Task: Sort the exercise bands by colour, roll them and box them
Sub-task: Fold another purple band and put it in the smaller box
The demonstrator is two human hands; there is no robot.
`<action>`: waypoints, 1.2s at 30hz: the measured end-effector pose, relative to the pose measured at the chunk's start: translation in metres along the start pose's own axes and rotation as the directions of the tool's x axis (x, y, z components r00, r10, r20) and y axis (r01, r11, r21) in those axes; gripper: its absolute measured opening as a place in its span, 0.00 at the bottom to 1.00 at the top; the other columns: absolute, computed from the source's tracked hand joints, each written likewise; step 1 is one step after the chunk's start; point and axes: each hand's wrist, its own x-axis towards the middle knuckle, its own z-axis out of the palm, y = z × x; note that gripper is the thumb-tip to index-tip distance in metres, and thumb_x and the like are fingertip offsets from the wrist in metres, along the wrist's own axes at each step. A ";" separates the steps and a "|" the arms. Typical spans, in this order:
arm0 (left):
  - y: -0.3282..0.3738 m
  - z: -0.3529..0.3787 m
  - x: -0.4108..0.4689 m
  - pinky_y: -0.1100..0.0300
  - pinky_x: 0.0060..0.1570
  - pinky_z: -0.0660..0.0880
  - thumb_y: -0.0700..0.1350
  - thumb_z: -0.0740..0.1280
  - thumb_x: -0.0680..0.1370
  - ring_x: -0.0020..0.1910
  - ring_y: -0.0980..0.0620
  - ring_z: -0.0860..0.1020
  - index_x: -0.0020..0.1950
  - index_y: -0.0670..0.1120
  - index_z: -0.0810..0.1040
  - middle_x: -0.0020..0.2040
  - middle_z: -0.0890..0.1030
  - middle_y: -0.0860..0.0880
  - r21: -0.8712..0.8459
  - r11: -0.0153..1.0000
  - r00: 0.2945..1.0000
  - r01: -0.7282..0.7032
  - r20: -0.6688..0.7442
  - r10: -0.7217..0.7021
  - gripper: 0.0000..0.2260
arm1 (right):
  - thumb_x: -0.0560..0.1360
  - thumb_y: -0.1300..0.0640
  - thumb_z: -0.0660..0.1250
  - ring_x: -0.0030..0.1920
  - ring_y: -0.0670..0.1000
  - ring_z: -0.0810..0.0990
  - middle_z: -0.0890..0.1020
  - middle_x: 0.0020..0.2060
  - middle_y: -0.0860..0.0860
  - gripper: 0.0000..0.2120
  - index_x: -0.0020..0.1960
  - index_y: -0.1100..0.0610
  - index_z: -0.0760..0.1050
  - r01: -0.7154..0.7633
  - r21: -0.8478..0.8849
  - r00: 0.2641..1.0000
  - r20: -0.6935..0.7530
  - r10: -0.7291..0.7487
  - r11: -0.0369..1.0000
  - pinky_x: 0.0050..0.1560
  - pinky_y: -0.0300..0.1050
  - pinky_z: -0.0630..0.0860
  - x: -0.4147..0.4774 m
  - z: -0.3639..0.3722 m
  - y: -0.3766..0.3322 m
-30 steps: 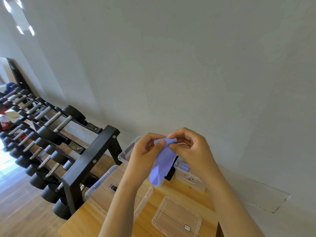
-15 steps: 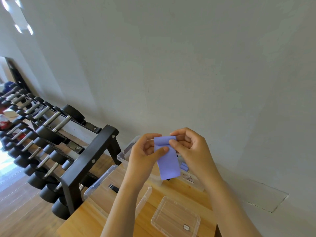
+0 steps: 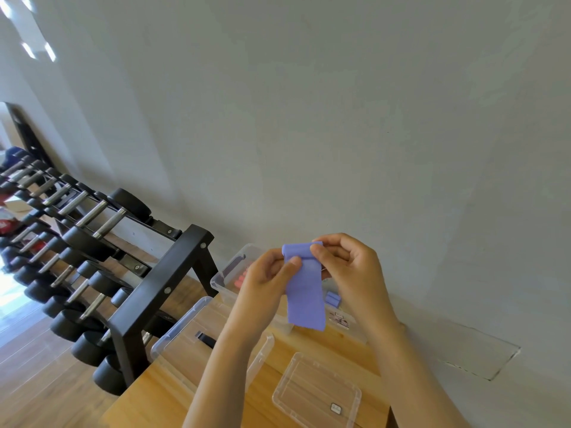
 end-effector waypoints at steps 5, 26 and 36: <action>-0.006 0.008 0.000 0.44 0.58 0.76 0.50 0.56 0.83 0.56 0.45 0.80 0.61 0.48 0.78 0.55 0.82 0.45 0.027 1.000 1.000 0.009 0.008 -0.009 0.14 | 0.75 0.57 0.71 0.42 0.50 0.84 0.85 0.39 0.48 0.02 0.44 0.52 0.80 -0.007 -0.013 0.999 -0.048 0.006 1.000 0.43 0.43 0.80 -0.001 0.005 0.003; 0.000 0.011 -0.002 0.68 0.43 0.76 0.38 0.54 0.84 0.44 0.63 0.81 0.52 0.53 0.80 0.43 0.84 0.61 0.047 0.998 0.998 -0.052 -0.044 0.054 0.17 | 0.74 0.61 0.71 0.42 0.47 0.84 0.85 0.40 0.49 0.03 0.45 0.54 0.80 -0.011 0.008 1.000 0.019 0.011 1.000 0.43 0.38 0.79 0.000 0.002 0.003; 0.002 0.003 -0.005 0.50 0.57 0.78 0.47 0.54 0.85 0.55 0.47 0.81 0.57 0.51 0.84 0.54 0.84 0.47 -0.026 1.000 1.000 0.012 0.024 -0.012 0.18 | 0.73 0.65 0.71 0.42 0.44 0.83 0.84 0.39 0.45 0.08 0.44 0.52 0.79 0.030 -0.043 0.997 0.069 -0.027 0.999 0.44 0.36 0.78 -0.002 0.002 0.002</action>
